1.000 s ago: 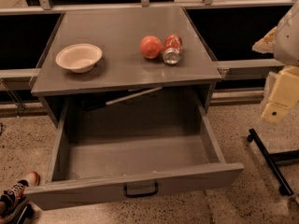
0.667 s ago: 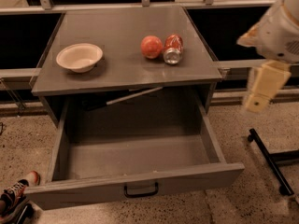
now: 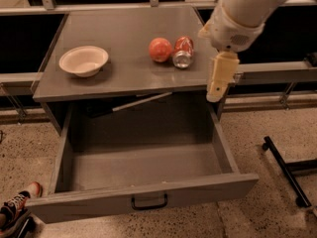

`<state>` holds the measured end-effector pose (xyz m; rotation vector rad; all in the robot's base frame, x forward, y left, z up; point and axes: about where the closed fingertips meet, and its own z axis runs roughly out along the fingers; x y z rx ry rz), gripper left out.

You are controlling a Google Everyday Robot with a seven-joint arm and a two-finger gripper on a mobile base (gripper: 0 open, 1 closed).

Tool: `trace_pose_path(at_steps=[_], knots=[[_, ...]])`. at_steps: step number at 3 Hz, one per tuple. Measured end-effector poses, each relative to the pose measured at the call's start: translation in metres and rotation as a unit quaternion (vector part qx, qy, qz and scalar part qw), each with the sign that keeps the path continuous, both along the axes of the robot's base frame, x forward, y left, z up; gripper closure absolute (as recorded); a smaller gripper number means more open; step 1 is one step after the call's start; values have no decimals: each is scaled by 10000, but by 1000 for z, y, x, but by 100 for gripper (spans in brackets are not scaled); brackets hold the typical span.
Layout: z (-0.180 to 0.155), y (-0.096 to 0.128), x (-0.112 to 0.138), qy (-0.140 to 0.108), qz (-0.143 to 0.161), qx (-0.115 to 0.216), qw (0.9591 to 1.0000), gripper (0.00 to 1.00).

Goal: Place apple into top drawer

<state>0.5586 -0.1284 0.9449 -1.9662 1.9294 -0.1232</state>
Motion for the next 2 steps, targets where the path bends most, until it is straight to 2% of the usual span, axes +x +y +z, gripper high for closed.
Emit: trace_pose_path(at_steps=[1, 2], knots=[[-14, 20, 21, 70, 237, -91, 9997, 0], [-14, 20, 21, 70, 237, -92, 9997, 0]])
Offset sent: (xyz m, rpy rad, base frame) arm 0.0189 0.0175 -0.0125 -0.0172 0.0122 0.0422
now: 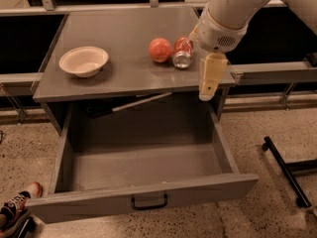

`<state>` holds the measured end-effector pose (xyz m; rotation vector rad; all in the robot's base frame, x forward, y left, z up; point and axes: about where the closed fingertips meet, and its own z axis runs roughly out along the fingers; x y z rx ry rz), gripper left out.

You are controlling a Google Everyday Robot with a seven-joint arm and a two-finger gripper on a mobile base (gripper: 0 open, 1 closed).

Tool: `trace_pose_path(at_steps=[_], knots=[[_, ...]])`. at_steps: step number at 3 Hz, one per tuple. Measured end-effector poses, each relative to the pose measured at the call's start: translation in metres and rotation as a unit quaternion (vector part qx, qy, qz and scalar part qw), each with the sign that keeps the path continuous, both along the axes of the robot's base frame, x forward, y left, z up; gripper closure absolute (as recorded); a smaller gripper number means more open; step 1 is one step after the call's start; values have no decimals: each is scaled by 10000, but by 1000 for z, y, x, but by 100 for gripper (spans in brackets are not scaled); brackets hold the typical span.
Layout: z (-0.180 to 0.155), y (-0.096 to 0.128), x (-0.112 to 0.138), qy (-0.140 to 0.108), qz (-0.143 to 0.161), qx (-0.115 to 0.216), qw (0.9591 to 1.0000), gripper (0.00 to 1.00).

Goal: Place apple into top drawer

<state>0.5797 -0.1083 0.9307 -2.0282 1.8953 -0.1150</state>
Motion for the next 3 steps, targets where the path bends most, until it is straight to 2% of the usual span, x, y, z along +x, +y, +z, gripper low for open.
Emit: trace_pose_path(at_steps=[1, 2, 3], knots=[[-10, 4, 25, -44, 60, -248, 9997, 0], [-18, 17, 62, -167, 144, -234, 9995, 0], [-20, 39, 96, -339, 161, -1, 9993, 0]])
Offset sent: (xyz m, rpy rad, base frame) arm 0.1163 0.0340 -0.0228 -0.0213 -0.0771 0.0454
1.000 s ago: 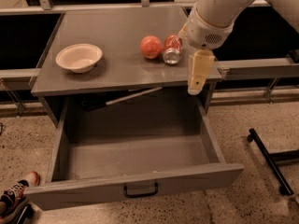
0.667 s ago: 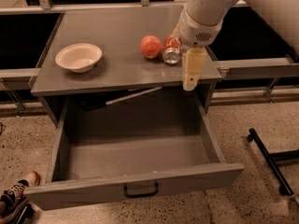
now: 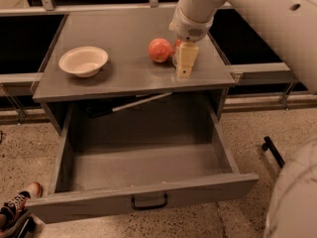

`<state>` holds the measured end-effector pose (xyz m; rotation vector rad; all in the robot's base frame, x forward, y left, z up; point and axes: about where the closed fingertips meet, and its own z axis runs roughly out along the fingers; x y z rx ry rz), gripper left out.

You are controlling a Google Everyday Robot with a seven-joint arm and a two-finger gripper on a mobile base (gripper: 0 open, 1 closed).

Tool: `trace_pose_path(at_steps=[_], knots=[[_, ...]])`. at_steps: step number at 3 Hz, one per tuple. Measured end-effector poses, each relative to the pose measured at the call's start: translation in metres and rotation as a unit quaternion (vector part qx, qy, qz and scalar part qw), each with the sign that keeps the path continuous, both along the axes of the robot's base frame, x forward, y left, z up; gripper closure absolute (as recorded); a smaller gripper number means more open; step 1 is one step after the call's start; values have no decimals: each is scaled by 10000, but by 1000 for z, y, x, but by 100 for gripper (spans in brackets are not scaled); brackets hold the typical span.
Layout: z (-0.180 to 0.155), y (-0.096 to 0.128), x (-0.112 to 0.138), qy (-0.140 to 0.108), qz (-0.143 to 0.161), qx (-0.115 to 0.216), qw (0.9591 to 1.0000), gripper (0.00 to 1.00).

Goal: Place apple into top drawer

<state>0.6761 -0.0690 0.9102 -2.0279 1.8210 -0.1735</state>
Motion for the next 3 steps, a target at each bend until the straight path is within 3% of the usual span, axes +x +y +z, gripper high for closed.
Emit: trace_pose_path(at_steps=[1, 2, 3], knots=[[-1, 20, 33, -130, -133, 282, 9994, 0], [-9, 41, 57, -31, -309, 557, 9980, 0], [-29, 56, 77, 58, -507, 373, 9980, 0]])
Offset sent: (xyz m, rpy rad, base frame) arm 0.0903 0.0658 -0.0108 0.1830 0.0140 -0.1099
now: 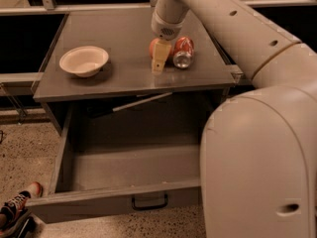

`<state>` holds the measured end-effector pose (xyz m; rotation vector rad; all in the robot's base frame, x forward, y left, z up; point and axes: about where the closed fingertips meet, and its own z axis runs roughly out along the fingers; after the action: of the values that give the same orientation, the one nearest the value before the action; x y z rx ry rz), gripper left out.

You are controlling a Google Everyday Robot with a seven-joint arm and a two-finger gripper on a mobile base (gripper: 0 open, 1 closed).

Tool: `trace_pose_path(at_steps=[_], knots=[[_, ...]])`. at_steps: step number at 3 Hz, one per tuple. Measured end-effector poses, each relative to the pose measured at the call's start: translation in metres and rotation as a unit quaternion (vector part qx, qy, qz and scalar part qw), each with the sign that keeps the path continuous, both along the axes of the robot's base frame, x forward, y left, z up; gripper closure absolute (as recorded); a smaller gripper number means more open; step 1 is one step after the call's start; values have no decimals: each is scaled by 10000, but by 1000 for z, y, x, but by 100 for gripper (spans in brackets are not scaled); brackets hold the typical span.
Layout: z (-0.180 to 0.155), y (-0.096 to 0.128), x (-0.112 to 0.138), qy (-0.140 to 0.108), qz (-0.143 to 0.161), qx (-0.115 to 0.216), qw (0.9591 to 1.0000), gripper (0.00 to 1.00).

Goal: Place apple into top drawer

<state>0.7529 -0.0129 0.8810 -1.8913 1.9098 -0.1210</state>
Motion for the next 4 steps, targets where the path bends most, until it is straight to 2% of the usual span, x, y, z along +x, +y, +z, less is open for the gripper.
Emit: trace_pose_path(at_steps=[1, 2, 3, 4], knots=[[-20, -1, 14, 45, -191, -163, 9997, 7], [-25, 0, 17, 0, -211, -209, 9996, 30], [-9, 10, 2, -126, 302, 167, 9993, 61], [5, 12, -20, -99, 635, 774, 9949, 84]])
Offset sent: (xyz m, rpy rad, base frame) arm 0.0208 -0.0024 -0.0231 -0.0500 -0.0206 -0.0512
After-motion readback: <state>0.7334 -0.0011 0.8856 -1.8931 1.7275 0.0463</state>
